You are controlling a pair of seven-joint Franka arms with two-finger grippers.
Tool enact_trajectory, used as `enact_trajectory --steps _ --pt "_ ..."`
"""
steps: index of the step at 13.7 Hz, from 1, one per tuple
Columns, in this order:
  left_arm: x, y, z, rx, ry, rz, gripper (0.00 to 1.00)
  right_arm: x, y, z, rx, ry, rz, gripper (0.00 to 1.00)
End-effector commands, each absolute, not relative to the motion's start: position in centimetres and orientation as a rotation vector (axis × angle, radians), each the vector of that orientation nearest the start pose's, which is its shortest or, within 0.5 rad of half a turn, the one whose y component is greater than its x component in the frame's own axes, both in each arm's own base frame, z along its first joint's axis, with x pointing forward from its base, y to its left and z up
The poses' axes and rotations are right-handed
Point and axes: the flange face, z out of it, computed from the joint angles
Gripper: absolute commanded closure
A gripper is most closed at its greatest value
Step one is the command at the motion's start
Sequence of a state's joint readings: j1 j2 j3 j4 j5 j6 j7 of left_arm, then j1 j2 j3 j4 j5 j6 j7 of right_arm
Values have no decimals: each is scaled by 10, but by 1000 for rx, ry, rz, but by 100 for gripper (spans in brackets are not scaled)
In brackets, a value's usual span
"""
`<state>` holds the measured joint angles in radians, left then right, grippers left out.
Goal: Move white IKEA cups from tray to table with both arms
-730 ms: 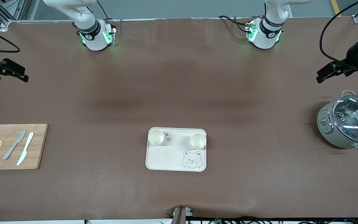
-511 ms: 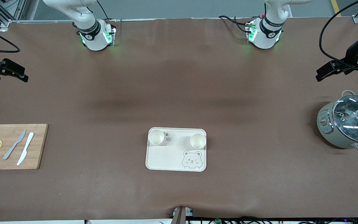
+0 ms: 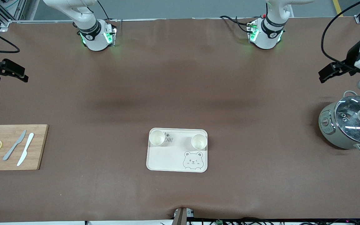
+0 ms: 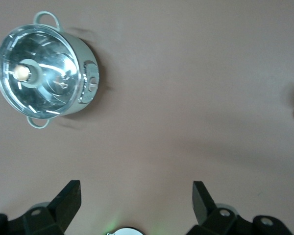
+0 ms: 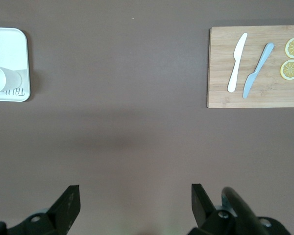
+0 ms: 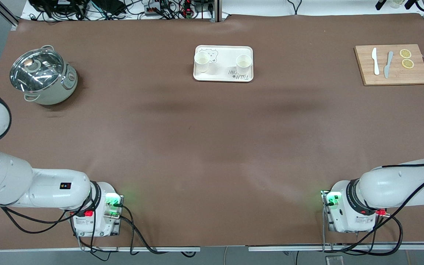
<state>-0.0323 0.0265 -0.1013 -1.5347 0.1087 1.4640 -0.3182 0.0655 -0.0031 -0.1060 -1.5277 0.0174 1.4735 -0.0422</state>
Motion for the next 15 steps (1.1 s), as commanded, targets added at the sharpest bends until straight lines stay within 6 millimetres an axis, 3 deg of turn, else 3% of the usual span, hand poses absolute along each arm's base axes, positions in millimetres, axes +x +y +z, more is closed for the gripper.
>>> enact_trajectory --steps 1,3,5,8,12,15 --pt "567 -86 586 -2966 -301 179 0 540 -28 641 -3108 46 77 0" --pt "578 -96 564 -2963 -333 199 0 541 -35 641 -3108 66 69 0" --pt "587 -117 542 -2973 -413 221 0 546 -29 634 -3109 50 81 0" --pt "604 -120 518 -2977 -469 210 0 556 -28 617 -3110 48 124 0" --pt "619 -125 493 -3042 -502 228 0 562 -29 610 -3111 49 134 0" --pt "632 -133 464 -3050 -490 221 0 568 -30 599 -3111 52 155 0"
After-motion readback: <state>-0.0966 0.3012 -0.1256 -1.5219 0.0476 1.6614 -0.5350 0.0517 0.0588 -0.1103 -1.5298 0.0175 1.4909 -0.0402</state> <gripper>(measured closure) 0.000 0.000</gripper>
